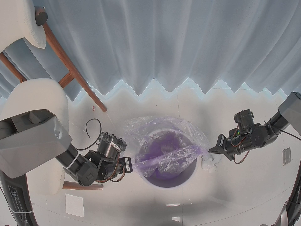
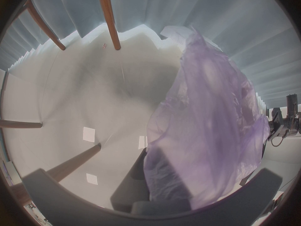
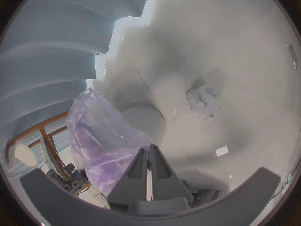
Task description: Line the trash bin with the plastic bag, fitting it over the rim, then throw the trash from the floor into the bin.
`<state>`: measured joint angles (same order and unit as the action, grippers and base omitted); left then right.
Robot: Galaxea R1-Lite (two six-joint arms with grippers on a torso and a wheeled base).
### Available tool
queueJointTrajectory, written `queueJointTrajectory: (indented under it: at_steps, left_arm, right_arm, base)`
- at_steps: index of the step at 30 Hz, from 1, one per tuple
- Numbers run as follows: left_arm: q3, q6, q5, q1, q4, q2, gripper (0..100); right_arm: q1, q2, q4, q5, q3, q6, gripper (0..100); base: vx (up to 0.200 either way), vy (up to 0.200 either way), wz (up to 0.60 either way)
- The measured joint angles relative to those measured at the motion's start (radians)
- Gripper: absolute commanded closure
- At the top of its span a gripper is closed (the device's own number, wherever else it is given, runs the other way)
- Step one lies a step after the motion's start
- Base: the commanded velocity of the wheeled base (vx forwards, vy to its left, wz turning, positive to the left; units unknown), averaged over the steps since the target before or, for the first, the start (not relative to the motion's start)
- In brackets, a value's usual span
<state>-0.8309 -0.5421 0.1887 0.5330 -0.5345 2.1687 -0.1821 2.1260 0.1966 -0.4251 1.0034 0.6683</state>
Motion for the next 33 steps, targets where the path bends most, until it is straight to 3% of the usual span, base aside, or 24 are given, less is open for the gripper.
queueJointTrajectory:
  at_steps: [8,18,21,27,33]
  left_arm:
    - [0.068,0.0,-0.029,0.01,-0.005,0.0,100]
    - [0.133,-0.01,-0.062,0.036,-0.059,0.0,100]
    - [0.16,-0.012,-0.06,0.058,-0.15,-0.001,100]
    - [0.273,-0.016,-0.003,0.11,-0.351,-0.002,100]
    - [0.376,-0.02,0.049,0.136,-0.561,0.015,100]
  right_arm:
    - [-0.002,-0.029,0.174,0.001,-0.177,-0.002,100]
    - [-0.008,-0.046,0.522,0.03,-0.405,-0.002,100]
    - [-0.009,-0.049,0.608,0.042,-0.456,-0.001,100]
    - [-0.009,-0.055,0.746,0.102,-0.565,0.004,100]
    - [-0.009,-0.053,0.822,0.121,-0.647,0.008,100]
  base:
    - [0.0,0.0,0.0]
    - [0.0,0.0,0.0]
    - [0.0,0.0,0.0]
    - [0.2,-0.2,0.0]
    - [0.0,0.0,0.0]
